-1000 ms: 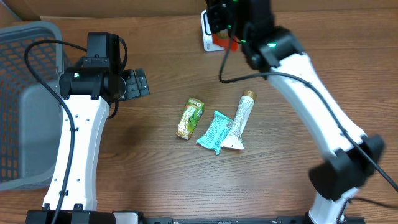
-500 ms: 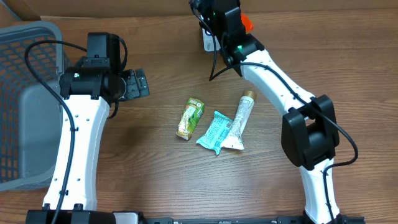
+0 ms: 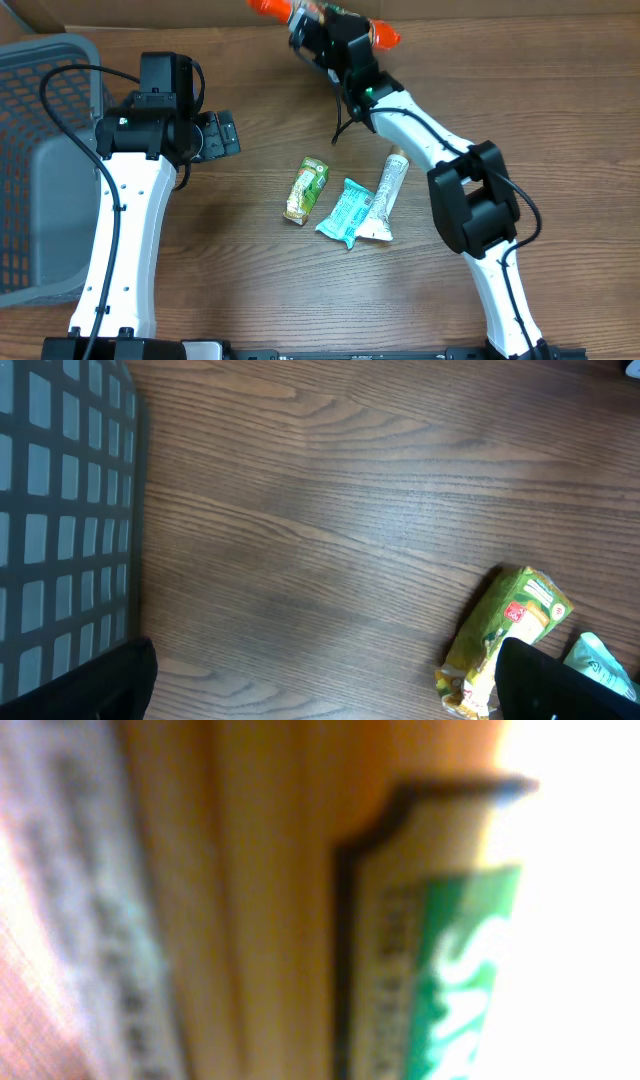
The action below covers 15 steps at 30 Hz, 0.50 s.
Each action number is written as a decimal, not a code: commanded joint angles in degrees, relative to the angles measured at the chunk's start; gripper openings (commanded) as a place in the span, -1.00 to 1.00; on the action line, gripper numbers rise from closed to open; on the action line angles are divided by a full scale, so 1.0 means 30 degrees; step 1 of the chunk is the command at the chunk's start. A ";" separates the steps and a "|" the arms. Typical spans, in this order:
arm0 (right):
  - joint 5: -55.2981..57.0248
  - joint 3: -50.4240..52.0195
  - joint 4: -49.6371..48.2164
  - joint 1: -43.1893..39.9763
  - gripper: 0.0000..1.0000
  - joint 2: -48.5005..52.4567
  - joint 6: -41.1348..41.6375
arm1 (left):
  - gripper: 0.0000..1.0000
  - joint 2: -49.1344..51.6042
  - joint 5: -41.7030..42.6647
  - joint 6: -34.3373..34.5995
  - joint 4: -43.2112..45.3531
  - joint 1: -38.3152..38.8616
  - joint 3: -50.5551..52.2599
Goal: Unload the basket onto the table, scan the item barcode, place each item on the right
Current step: 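Lift the spaghetti package and carry it toward the barcode scanner, then hold the spaghetti package's barcode in front of the white scanner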
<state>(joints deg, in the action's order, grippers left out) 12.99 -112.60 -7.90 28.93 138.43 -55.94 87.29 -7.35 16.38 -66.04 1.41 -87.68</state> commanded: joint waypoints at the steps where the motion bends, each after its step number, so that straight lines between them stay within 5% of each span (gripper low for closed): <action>1: 0.0015 -0.0991 -0.0933 0.0197 -0.92 -0.0408 -0.2994 | 0.99 0.0066 -0.0182 0.0124 0.0029 0.0036 0.0109; 15: 0.0146 -0.0991 -0.1290 0.0197 -0.93 -0.0335 -0.3009 | 0.99 0.0066 -0.0182 0.0124 0.0029 0.0036 0.0109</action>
<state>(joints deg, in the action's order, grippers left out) 12.88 -112.60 -9.37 29.63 140.25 -64.86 87.29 -7.38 16.38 -66.02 1.41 -87.68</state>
